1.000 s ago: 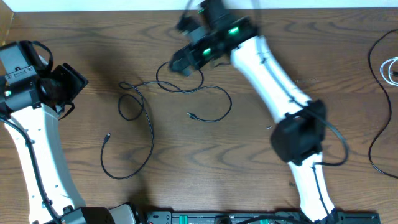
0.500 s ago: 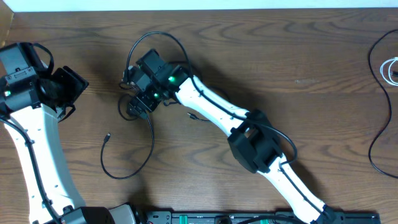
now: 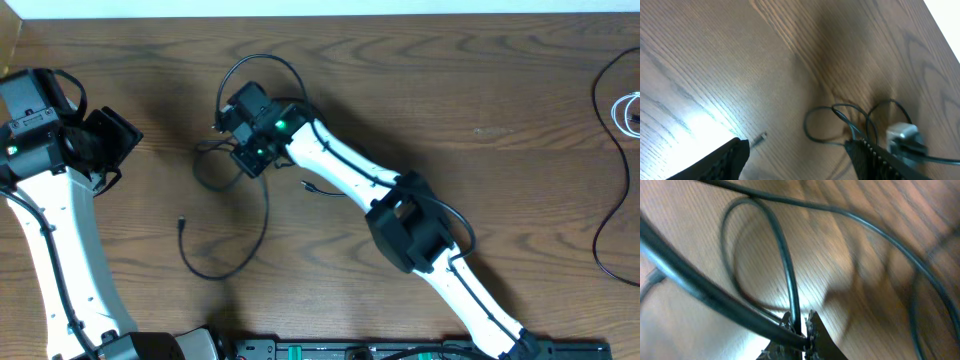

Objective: Untangle cables
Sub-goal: 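Grasp the remaining black cable bundle with the right gripper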

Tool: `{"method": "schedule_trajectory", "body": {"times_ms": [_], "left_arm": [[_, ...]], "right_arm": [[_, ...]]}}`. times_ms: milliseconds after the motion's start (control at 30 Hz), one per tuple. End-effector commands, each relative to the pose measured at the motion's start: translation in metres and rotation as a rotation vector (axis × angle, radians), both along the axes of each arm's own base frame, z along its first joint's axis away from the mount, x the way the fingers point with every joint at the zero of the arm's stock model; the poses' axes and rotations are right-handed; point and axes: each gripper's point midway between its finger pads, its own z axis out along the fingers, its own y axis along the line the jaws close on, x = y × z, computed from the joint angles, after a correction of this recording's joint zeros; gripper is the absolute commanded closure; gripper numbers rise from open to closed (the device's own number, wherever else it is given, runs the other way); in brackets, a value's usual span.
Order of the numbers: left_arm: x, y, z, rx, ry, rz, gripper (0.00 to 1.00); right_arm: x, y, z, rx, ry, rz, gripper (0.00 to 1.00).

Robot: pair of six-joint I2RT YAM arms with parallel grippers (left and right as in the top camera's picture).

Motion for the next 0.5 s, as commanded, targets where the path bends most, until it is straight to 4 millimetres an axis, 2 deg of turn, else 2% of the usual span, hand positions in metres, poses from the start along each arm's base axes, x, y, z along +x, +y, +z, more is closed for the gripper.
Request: {"method": "schedule_trajectory", "body": {"times_ms": [0, 67, 100, 200, 300, 467], "left_arm": [[0.001, 0.003, 0.002, 0.004, -0.001, 0.01, 0.29], [0.001, 0.003, 0.002, 0.004, -0.002, 0.01, 0.29], [0.001, 0.003, 0.002, 0.004, -0.001, 0.01, 0.29], [0.001, 0.003, 0.002, 0.004, -0.002, 0.01, 0.29], [0.001, 0.003, 0.002, 0.004, -0.002, 0.01, 0.29], [0.001, 0.003, 0.002, 0.004, -0.002, 0.01, 0.29]], "right_arm": [[0.016, -0.021, 0.104, 0.153, -0.026, -0.011, 0.99], [0.014, -0.038, 0.13, 0.18, -0.001, -0.018, 0.99], [0.015, -0.054, 0.149, 0.191, 0.014, -0.033, 0.99], [0.017, -0.083, 0.168, 0.185, 0.044, -0.075, 0.99], [0.019, -0.108, 0.163, 0.145, 0.094, -0.12, 0.99], [0.029, -0.143, 0.13, 0.06, 0.195, -0.201, 0.99]]}}
